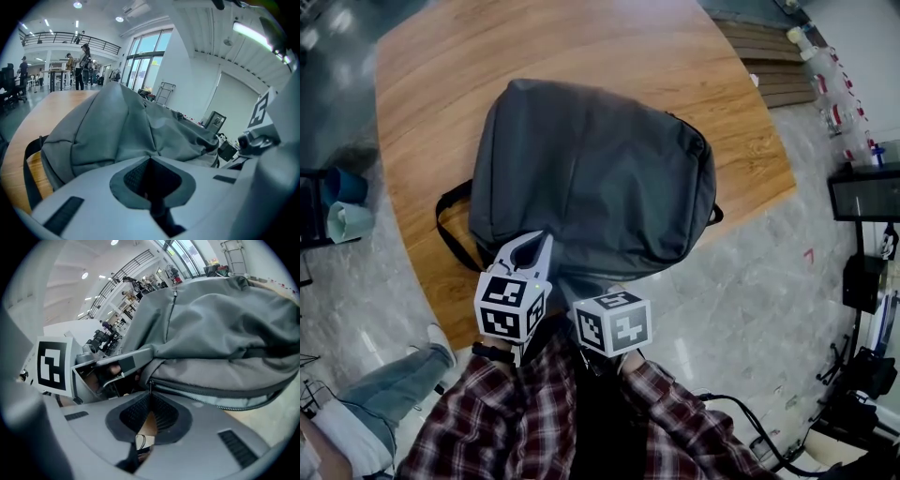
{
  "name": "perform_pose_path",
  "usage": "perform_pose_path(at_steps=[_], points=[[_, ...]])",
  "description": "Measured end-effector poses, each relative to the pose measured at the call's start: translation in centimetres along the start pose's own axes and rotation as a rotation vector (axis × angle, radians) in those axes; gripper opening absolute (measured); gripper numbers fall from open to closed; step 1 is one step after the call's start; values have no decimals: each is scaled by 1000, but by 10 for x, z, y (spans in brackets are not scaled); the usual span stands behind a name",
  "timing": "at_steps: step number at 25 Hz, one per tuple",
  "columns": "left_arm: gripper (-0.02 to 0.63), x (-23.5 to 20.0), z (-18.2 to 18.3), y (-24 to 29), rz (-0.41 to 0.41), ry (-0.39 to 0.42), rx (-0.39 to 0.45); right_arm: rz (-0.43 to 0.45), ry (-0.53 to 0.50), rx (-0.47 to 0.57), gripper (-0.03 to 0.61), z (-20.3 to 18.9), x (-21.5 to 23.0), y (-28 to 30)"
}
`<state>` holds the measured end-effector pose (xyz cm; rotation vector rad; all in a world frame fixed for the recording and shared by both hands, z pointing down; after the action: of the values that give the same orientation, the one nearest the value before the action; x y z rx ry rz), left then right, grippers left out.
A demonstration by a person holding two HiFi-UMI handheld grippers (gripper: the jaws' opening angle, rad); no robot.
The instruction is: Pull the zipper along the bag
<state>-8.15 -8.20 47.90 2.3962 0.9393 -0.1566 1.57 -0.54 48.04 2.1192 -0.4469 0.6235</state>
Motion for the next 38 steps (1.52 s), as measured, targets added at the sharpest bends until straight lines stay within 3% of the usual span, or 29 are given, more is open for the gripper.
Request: perform_pose_path(at_steps=[7,12,23,30,34,38], points=[[9,-3,-3,2,-16,-1,-5,-48,-36,-21,17,3,16,-17],[9,-4,-5,3,-20,-4,-4,-99,-61,-36,17,1,50,-52],[9,-4,-2,6,-31,-28,-12,-193,-252,-75,17,21,112,-116],[9,-4,0,11,-28,-16,-13,-277,-279,-59,17,34,144,-126],[9,-11,9,15,33,21,-45,-238,-270,-49,17,30,133,-114],[9,-11,38,20,187,11,-59,-200,-210,-9,17,28,119,-92]])
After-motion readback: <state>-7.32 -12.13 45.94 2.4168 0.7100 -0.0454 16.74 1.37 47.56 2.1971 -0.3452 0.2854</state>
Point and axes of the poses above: the fingertips, and each gripper's own axes: y forward along the fingers, x to its right, z out of its top, the point moved 8 cm from there along -y, backward along the fingers, and after that the axes turned 12 degrees about x, right-handed, at the moved point
